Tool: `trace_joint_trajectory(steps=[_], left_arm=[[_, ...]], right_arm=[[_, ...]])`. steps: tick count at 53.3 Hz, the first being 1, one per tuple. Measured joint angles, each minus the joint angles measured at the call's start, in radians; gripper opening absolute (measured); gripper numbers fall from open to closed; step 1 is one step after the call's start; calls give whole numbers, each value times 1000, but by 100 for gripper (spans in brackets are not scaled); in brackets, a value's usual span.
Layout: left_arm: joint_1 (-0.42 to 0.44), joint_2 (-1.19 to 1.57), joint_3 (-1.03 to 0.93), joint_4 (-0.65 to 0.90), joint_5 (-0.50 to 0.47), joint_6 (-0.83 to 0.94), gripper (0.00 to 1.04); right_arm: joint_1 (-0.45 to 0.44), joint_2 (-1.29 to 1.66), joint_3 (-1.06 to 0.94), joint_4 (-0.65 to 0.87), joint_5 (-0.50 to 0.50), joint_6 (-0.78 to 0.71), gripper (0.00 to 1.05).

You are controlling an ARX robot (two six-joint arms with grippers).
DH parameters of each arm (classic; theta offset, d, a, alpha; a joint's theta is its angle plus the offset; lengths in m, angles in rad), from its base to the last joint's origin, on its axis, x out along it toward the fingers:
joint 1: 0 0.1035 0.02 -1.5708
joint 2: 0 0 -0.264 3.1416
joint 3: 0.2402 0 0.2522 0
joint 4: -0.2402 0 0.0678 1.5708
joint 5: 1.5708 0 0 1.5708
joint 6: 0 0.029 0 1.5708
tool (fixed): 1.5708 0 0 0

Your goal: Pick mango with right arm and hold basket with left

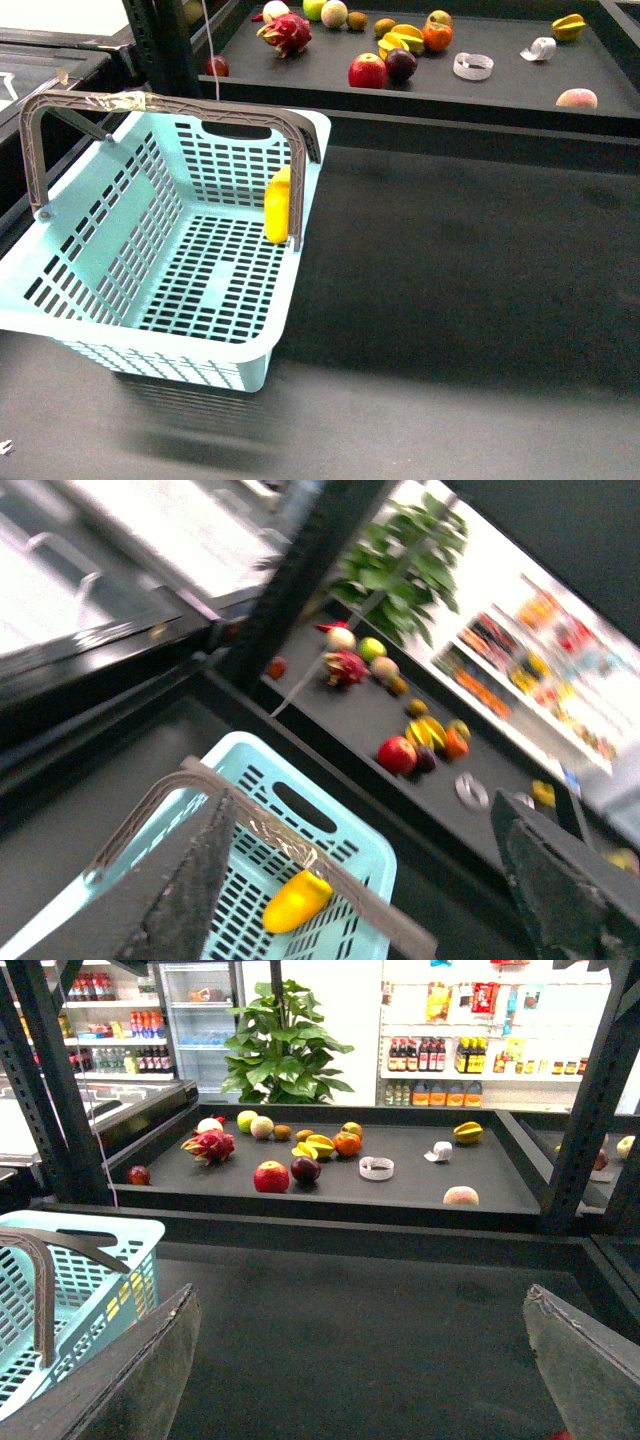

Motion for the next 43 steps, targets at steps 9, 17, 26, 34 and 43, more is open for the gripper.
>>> trace_joint_trajectory(steps=[9, 17, 26, 34, 43], left_arm=[[35, -93, -138, 93, 240, 438, 48], [80, -185, -238, 95, 288, 536, 15], [135, -296, -314, 68, 330, 557, 2], [135, -394, -363, 16, 333, 564, 2], [135, -486, -394, -44, 333, 565, 2]], right_arm=[[0, 0, 0, 0, -1, 0, 96], [0, 0, 0, 0, 0, 0, 96], [0, 0, 0, 0, 0, 0, 96], [0, 0, 0, 0, 0, 0, 96], [0, 0, 0, 0, 0, 0, 96]])
